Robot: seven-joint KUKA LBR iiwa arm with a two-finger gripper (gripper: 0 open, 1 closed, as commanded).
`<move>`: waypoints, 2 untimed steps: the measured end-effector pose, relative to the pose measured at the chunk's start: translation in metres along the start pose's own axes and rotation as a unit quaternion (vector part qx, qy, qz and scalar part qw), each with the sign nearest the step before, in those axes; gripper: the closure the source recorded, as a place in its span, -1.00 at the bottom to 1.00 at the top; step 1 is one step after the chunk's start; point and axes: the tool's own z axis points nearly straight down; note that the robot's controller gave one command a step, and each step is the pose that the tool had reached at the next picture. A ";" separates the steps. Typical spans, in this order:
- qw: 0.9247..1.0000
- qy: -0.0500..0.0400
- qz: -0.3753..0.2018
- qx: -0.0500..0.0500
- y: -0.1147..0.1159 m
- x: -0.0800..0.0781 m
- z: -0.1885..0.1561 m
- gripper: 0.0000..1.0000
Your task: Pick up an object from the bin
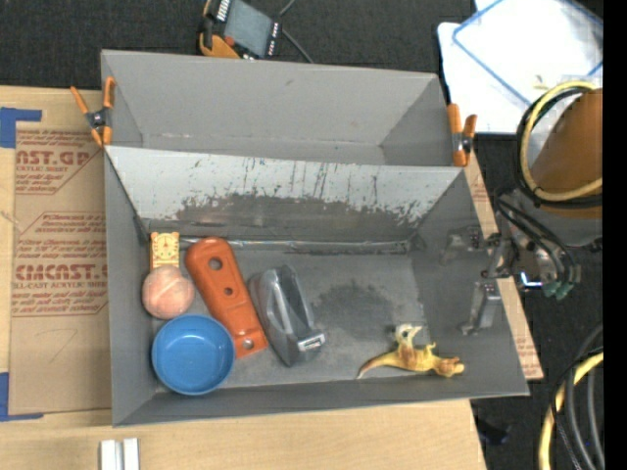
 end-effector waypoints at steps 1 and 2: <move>1.000 -0.004 -0.002 0.001 0.001 -0.002 -0.005 -1.00; 0.993 -0.004 -0.118 0.001 -0.013 0.005 0.112 -1.00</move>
Offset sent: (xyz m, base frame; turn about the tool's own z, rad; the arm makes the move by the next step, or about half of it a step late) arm -0.0101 -0.0200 -0.1676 -0.3436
